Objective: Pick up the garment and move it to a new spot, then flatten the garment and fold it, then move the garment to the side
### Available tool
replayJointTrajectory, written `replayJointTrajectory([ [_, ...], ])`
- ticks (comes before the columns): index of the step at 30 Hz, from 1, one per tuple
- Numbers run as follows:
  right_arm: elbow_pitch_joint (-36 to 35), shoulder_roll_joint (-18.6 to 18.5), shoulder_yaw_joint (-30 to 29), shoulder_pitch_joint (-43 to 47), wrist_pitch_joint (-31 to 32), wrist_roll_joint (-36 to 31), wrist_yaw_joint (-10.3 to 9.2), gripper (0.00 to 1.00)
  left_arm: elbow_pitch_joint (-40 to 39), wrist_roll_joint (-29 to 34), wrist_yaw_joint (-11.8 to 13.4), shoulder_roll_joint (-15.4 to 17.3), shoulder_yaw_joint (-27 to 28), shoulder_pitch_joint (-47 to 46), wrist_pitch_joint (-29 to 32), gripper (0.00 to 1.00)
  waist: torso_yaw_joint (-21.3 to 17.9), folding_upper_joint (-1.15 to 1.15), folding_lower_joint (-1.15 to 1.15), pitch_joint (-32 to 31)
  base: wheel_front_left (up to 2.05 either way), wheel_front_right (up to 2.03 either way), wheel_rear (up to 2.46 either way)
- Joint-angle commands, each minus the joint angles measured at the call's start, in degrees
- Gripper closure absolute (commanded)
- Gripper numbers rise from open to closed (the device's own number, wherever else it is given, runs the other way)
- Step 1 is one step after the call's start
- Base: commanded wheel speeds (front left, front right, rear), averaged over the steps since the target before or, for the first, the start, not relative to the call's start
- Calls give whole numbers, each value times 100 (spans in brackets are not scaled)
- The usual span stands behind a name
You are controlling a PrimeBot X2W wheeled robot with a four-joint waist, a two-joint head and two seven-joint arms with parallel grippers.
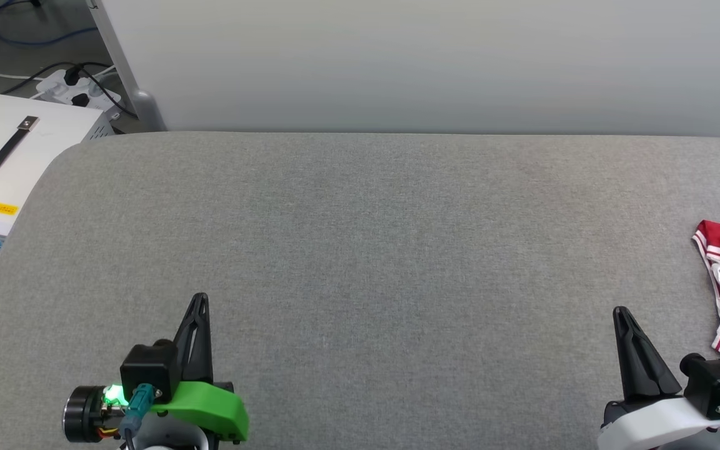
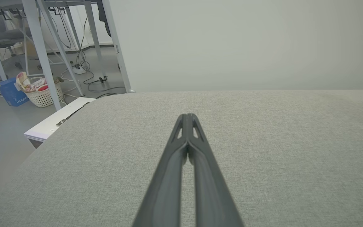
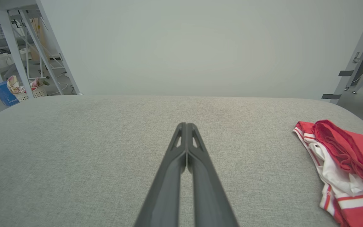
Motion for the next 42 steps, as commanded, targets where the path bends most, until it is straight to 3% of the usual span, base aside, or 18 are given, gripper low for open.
replayJointTrajectory([
  [1,18,12,17,-126,43,-70,-2,100,-32,67,18,-41,27,-34,33,100,-3,0,0,-2,0,0,0],
  [42,55,68,80,-395,518,-437,-4,100,-211,232,45,-115,136,-71,504,100,-79,0,0,-58,0,0,0],
])
